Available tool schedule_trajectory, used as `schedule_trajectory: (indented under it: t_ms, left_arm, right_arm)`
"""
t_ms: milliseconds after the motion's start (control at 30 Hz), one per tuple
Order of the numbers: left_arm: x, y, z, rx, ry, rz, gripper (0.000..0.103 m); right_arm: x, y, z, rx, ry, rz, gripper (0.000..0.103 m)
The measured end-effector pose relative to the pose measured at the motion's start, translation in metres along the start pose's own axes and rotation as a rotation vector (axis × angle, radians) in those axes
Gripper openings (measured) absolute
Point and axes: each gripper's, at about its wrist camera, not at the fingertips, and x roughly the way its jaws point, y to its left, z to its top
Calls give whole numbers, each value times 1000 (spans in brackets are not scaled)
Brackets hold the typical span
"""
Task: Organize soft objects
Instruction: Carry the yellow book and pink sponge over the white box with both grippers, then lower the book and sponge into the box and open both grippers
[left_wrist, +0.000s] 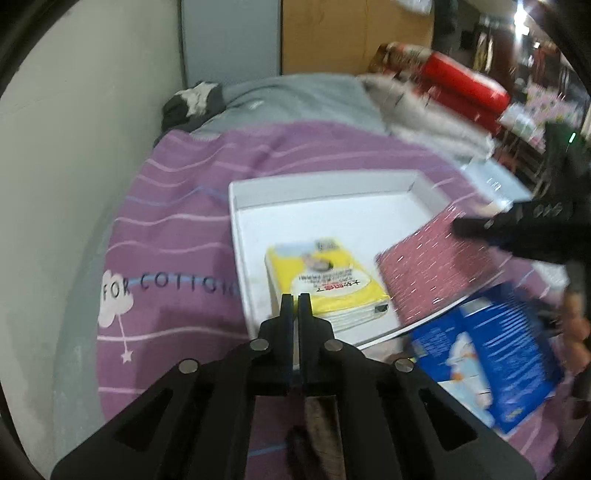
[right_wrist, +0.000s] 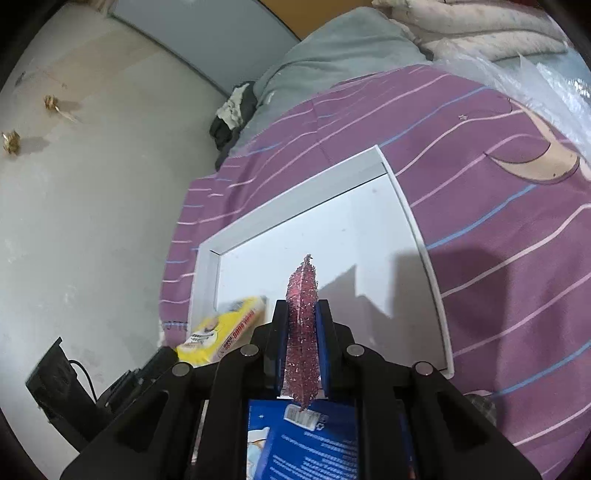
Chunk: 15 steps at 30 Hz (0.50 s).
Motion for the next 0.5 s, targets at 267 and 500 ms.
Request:
schedule_trajectory:
  t_ms: [267, 500]
  left_arm:
    - [4, 1, -7, 3, 29, 48, 2]
    - [-24, 10, -6, -80, -81, 17, 51]
  right_arm:
    - [29, 6, 5, -2, 49, -58, 13]
    - [55, 15, -3, -45, 130, -88, 13]
